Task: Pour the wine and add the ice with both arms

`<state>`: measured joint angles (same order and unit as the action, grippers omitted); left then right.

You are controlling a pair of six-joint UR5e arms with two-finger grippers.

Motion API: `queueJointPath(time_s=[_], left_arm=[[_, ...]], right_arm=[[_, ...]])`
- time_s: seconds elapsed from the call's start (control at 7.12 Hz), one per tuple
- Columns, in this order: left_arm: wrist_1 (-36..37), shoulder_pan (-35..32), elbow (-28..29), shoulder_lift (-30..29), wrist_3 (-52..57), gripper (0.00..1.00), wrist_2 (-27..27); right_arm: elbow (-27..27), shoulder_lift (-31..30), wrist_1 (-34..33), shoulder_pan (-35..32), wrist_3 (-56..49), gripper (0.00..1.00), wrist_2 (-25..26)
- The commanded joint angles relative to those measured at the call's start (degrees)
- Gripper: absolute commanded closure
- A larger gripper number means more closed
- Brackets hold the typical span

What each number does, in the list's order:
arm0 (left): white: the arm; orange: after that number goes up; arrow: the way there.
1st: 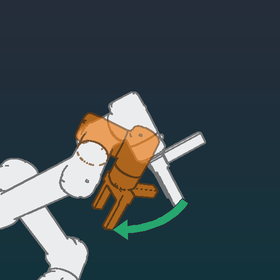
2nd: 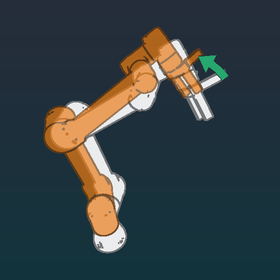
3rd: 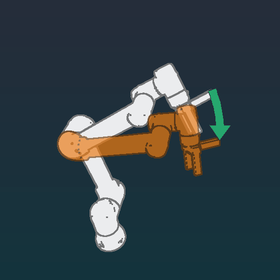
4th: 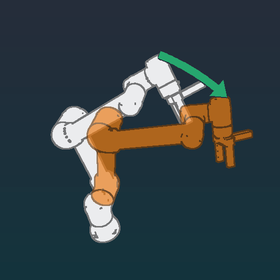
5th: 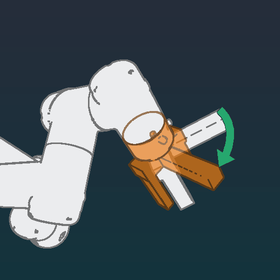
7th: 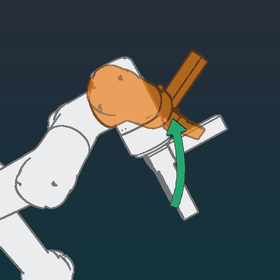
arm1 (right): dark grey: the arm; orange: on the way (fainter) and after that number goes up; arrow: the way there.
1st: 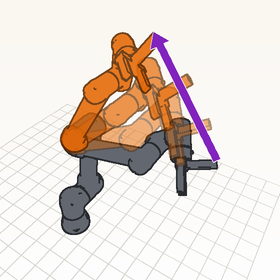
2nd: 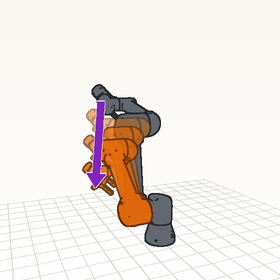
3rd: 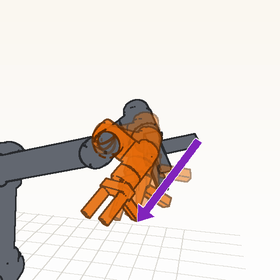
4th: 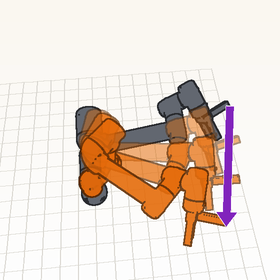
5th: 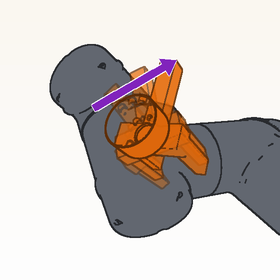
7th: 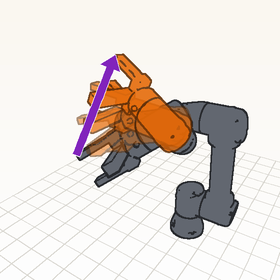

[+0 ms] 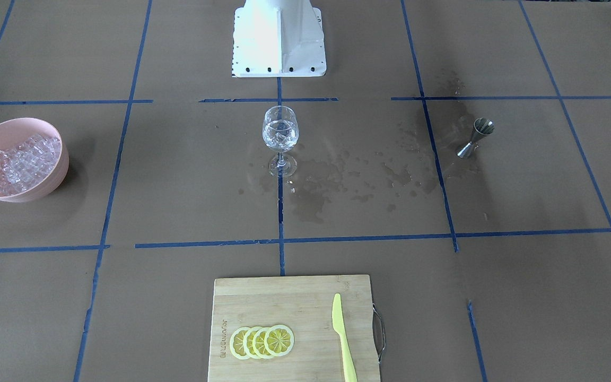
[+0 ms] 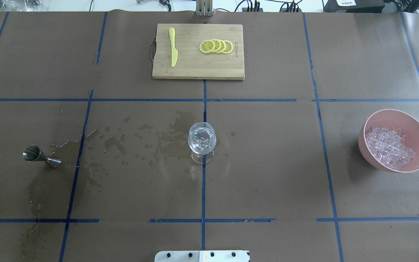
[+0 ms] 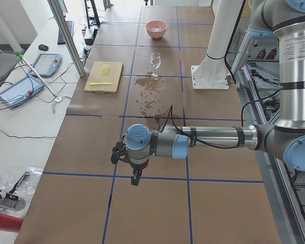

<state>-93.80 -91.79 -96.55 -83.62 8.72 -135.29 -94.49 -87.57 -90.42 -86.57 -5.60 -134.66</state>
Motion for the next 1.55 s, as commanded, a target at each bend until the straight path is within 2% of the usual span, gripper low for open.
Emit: queueJointPath(time_s=[0.0,0.14,0.42,1.4], left_arm=[[2.2,-1.5,-0.5,-2.2,1.1,0.0,0.6],[2.3,-1.5,-0.3,-3.2,0.9,0.0,0.5],[0.9,-1.5,-0.2,-3.6,-6.5,0.0,0.4],[0.5,-1.2,-0.5,-4.7,-6.3,0.0,0.1]], right_arm=[[-0.3,0.0,0.1,-0.1,-0.1,0.0,-0.1],[-0.2,-0.1,0.2,0.0,-0.1,0.0,-0.1],[-0.4,-0.5,0.2,-0.6,0.1,0.0,-0.1],[0.3,-2.7,0.6,-1.5,0.9,0.0,-1.5]])
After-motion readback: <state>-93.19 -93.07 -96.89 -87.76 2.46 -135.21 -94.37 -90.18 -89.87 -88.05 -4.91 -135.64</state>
